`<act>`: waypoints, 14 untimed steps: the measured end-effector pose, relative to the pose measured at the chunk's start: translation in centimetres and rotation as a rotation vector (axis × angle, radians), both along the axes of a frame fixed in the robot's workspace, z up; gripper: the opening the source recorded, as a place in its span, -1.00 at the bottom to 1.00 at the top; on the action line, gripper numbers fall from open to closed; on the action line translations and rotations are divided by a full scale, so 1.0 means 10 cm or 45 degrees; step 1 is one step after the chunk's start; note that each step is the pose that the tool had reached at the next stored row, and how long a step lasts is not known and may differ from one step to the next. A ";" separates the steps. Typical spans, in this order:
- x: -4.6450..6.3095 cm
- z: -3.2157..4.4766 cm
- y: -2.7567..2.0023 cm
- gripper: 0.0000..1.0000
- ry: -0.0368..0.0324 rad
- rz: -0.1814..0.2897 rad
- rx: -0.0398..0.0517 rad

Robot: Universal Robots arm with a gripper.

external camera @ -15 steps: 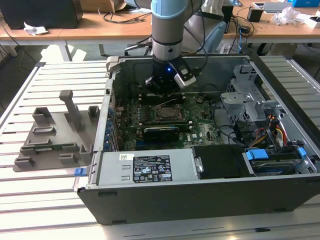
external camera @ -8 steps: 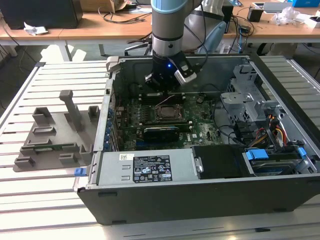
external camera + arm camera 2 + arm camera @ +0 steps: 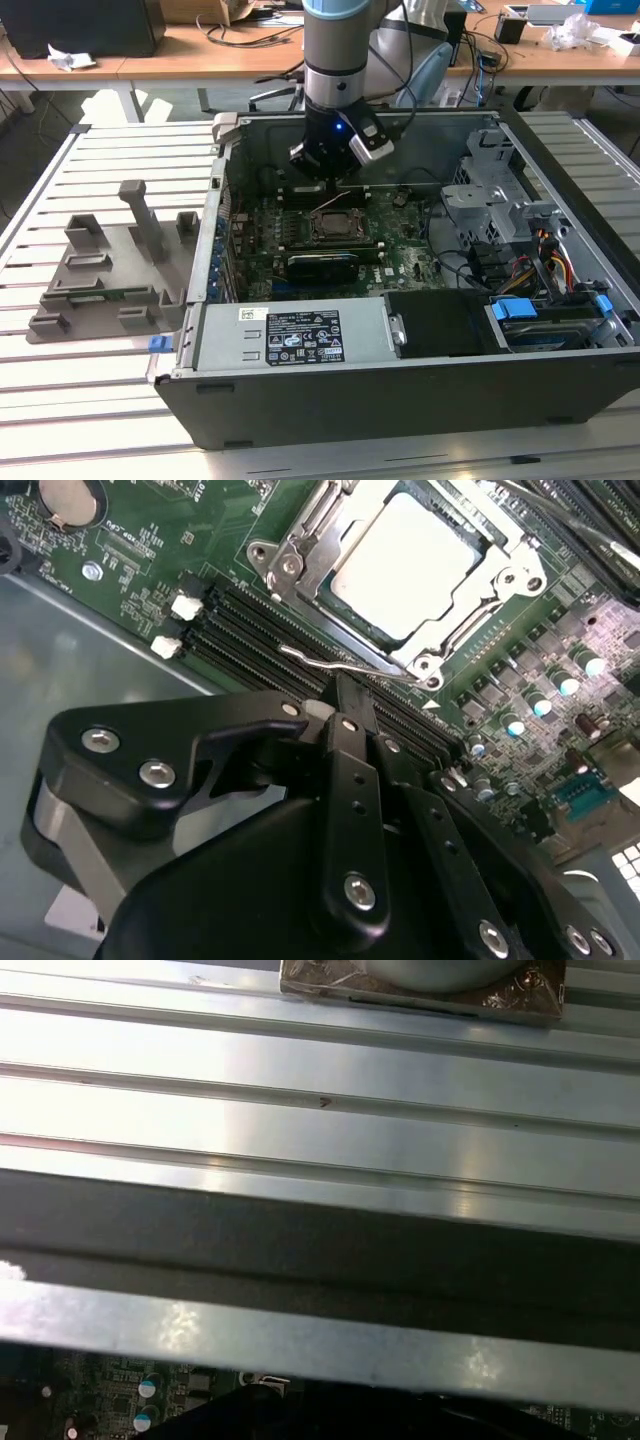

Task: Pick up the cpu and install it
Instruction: 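Install the first cpu locking lever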

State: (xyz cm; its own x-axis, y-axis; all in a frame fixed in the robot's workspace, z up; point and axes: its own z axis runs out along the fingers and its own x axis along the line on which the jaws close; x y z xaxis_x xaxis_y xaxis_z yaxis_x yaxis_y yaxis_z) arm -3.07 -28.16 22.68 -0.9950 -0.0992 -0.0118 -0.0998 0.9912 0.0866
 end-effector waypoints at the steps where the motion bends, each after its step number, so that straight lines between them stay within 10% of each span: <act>1: 0.00 0.007 0.001 -0.79 0.0000 0.000 0.000; 14: 0.01 -0.026 -0.015 -0.79 0.0001 0.000 -0.005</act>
